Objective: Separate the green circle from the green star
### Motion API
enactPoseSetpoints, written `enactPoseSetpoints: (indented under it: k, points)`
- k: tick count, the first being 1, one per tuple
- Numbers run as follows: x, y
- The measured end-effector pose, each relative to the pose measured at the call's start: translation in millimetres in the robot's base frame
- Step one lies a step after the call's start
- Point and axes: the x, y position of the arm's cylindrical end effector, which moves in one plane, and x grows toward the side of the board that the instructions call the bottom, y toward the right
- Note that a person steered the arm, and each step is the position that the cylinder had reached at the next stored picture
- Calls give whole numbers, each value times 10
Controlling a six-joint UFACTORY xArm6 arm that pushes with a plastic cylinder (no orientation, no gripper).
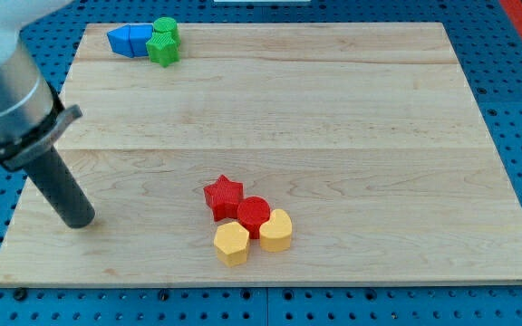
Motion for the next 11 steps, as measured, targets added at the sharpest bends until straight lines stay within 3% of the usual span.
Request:
enactPoseSetpoints:
  k: [1,2,3,4,5,9,10,11]
  points:
    - [-20,-24]
    - [-661,-477]
    - [-1694,-563]
    - [-2238,-563]
    - [-2251,-563]
    - [-3389,-364]
    - [-3429,656]
    - [-3264,1254]
